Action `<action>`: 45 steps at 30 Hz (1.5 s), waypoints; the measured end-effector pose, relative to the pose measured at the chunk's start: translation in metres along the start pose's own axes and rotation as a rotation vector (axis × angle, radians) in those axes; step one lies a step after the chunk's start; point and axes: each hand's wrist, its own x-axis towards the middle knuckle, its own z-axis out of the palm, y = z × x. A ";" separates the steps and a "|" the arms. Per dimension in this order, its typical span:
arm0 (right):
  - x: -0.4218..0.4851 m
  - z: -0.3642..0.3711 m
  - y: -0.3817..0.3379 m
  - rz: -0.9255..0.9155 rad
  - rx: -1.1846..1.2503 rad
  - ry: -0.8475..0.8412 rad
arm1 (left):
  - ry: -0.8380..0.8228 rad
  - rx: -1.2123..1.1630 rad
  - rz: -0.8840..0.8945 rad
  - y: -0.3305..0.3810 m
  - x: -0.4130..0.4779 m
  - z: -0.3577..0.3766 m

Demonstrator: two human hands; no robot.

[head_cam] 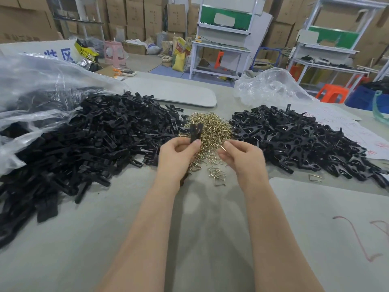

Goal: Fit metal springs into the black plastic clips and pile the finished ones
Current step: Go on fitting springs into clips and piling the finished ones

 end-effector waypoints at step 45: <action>-0.005 -0.009 0.011 0.402 0.364 -0.665 | -0.344 0.630 0.645 0.019 -0.019 0.002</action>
